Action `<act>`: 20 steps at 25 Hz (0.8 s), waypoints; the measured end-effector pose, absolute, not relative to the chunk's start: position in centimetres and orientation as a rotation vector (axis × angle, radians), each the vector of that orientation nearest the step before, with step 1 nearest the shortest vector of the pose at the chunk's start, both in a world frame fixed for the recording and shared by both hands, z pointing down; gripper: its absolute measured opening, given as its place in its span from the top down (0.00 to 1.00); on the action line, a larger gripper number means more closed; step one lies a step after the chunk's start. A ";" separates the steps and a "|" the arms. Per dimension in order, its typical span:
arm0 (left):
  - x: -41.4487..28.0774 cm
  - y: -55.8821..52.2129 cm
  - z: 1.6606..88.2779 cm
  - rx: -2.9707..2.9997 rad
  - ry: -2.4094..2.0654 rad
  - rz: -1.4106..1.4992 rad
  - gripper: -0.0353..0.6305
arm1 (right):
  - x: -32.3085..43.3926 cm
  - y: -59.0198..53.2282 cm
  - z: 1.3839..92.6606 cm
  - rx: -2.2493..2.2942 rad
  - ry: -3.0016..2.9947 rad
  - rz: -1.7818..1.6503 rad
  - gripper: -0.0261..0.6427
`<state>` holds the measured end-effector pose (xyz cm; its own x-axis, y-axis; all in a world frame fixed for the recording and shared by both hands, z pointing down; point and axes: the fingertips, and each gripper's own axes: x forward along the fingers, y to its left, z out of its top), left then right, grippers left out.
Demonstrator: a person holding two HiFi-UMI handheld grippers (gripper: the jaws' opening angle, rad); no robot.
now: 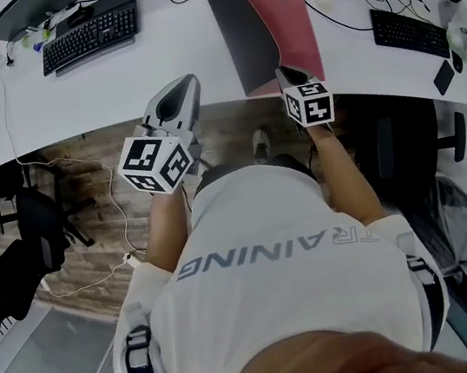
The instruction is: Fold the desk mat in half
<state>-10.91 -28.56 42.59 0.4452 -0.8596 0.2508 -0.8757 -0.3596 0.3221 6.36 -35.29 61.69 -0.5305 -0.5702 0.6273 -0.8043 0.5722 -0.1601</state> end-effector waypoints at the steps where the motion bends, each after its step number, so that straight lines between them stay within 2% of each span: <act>1: -10.6 -28.6 42.6 2.295 -1.464 0.056 0.90 | 6.8 -35.3 61.7 1.102 -2.286 0.601 0.91; 20: -5.0 -29.1 43.9 2.310 -1.395 0.102 0.90 | 15.1 -36.2 64.1 1.230 -2.203 0.668 0.91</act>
